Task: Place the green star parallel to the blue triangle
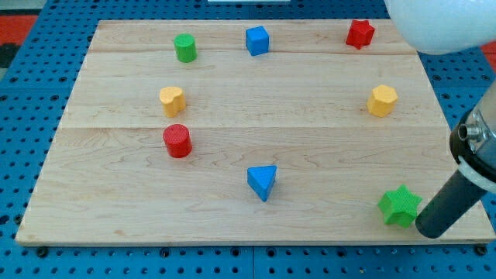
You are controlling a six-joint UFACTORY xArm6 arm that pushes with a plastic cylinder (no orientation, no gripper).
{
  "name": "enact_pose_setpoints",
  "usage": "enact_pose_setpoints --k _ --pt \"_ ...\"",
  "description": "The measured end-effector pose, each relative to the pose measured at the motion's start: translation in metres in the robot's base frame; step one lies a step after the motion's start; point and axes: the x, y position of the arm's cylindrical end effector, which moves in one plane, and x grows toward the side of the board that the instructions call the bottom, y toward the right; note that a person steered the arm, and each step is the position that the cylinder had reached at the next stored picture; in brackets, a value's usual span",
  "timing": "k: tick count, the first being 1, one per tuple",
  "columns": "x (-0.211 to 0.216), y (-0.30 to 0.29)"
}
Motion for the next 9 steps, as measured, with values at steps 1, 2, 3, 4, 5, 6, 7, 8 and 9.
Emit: enact_pose_setpoints --k 1,2,3,4,5,6,7,8,9 --pt "0.003 0.0" --pt "0.003 -0.002" --pt "0.002 -0.005" --pt "-0.004 -0.006" --pt "-0.016 -0.01" --pt "-0.027 -0.017" --pt "-0.034 -0.028" --pt "-0.034 -0.028" --pt "-0.033 -0.03"
